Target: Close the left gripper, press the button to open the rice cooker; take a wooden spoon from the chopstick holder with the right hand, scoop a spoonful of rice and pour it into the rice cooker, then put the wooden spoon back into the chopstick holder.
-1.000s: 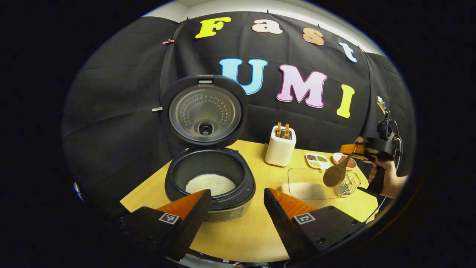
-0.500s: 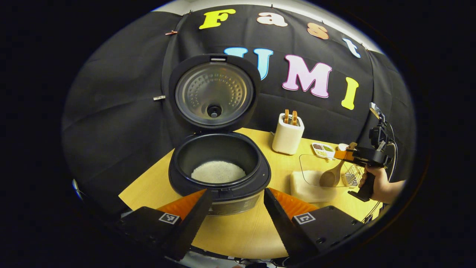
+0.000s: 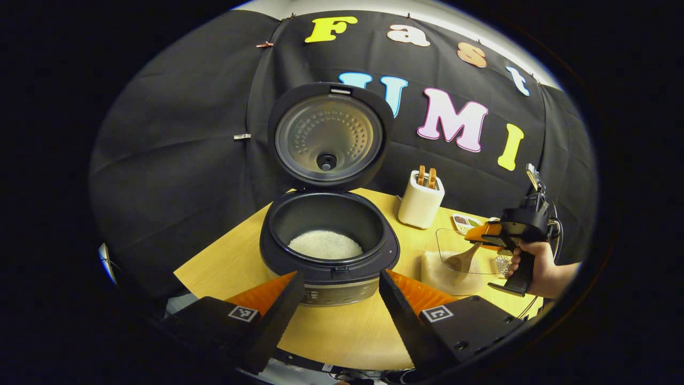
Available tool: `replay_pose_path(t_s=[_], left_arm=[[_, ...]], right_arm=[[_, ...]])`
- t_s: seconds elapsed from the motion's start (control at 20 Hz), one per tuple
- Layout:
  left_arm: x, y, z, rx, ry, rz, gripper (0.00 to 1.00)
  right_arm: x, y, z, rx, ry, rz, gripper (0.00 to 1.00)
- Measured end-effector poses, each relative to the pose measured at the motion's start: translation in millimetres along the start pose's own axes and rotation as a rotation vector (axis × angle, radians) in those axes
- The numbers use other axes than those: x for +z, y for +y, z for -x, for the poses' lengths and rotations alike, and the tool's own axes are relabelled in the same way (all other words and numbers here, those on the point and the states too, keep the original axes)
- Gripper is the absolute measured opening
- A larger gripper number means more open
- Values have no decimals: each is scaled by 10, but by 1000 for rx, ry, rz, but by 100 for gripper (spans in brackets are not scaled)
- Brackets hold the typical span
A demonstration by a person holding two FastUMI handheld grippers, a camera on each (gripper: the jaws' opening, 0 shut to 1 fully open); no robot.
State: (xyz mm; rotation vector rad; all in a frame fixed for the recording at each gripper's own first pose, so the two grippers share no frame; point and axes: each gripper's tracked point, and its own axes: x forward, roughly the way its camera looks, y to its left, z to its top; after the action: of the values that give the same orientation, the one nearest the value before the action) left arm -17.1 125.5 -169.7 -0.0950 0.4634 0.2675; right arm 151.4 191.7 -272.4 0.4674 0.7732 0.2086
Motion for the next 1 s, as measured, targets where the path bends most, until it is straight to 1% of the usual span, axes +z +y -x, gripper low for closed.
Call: replay_pose_path(t_s=[0.1,0.25,0.5,0.55,0.6,0.75,0.9,0.95,1.0], left_arm=[[12,42,41,8,-8,5,95],[7,107,101,16,-15,15,95],[113,177,205,28,-46,7,95],[130,188,211,28,-50,5,92],[155,190,224,28,-54,3,95],[173,167,269,20,-66,-3,95],[223,126,303,4,-78,-23,95],[242,111,318,-3,-85,-28,92],[270,94,325,-10,-93,-32,95]], right_arm=[[-29,55,26,9,23,-34,18],[-22,18,93,6,39,-84,18],[145,-264,250,-21,20,-274,18],[161,-329,294,-23,21,-319,18],[188,-403,322,-28,17,-368,18],[243,-614,429,-44,0,-511,18],[320,-717,524,-39,-15,-585,18],[361,-731,552,-31,-21,-602,18],[406,-746,579,-24,-25,-622,18]])
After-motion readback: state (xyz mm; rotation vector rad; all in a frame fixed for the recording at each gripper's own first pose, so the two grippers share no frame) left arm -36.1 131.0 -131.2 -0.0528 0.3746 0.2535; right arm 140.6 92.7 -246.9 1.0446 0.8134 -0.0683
